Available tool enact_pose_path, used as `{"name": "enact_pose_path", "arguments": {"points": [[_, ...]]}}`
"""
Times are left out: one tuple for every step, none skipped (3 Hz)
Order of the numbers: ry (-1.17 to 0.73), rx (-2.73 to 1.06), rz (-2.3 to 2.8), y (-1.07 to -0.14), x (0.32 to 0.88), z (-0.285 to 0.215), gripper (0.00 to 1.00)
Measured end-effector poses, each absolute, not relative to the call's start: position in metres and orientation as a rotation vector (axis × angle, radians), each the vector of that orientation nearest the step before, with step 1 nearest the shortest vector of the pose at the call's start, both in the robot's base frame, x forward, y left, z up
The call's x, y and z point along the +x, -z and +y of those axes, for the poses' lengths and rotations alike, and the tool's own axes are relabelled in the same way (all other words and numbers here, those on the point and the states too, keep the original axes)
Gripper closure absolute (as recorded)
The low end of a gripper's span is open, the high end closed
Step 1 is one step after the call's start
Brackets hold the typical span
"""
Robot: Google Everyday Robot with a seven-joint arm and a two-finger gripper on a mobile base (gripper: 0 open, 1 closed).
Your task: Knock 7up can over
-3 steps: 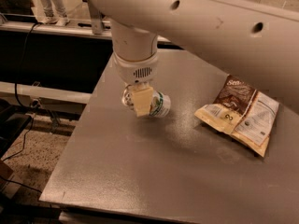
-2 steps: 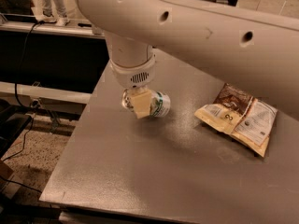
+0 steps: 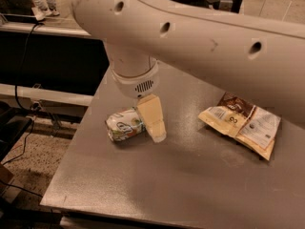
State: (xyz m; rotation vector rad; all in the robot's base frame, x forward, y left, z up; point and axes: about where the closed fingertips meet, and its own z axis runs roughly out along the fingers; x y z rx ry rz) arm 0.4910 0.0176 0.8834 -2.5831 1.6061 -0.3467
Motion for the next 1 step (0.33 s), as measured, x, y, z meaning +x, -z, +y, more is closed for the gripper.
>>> {"name": "enact_pose_path", "arguments": {"points": [[0.347,-2.583,1.606,-0.8834,0.491,0.0176,0.0]]}}
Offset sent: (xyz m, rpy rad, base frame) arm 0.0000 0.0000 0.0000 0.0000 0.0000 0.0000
